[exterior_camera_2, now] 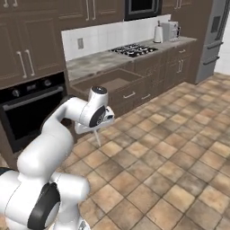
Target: Pick up the metallic utensils from the counter and place them in the open drawer. Make sure not to pick up any wooden utensils.
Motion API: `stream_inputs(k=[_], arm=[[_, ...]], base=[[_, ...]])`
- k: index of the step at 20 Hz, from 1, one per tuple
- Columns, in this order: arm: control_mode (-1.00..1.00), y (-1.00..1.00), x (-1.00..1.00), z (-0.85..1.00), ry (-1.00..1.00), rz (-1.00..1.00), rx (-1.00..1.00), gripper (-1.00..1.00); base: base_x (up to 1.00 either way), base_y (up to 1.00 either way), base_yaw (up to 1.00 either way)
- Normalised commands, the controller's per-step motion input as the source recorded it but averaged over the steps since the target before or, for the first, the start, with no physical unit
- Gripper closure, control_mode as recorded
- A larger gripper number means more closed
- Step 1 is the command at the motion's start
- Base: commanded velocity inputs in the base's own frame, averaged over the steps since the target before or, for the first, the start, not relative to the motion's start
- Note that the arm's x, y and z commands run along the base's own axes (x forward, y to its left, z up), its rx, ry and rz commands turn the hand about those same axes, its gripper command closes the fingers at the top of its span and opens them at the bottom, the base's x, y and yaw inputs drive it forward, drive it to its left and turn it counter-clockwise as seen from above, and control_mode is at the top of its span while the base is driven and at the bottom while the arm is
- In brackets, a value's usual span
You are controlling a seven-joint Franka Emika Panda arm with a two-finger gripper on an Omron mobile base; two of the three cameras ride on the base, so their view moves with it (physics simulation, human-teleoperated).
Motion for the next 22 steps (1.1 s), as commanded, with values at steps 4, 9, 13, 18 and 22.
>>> stream_inputs(k=[4,9,13,18,22], arm=[[1.00,0.00,0.00,0.00,0.00,0.00,0.00,1.00],[1.00,0.00,0.00,0.00,0.00,0.00,0.00,1.00],[1.00,0.00,0.00,0.00,0.00,0.00,0.00,1.00],[1.00,0.00,0.00,0.00,0.00,0.00,0.00,1.00],[1.00,0.00,0.00,0.00,0.00,0.00,0.00,1.00]], base=[[0.46,1.00,-0.29],[0.41,1.00,-0.32],[0.49,1.00,-0.32],[0.56,0.97,-0.27],[0.71,0.73,-0.30]])
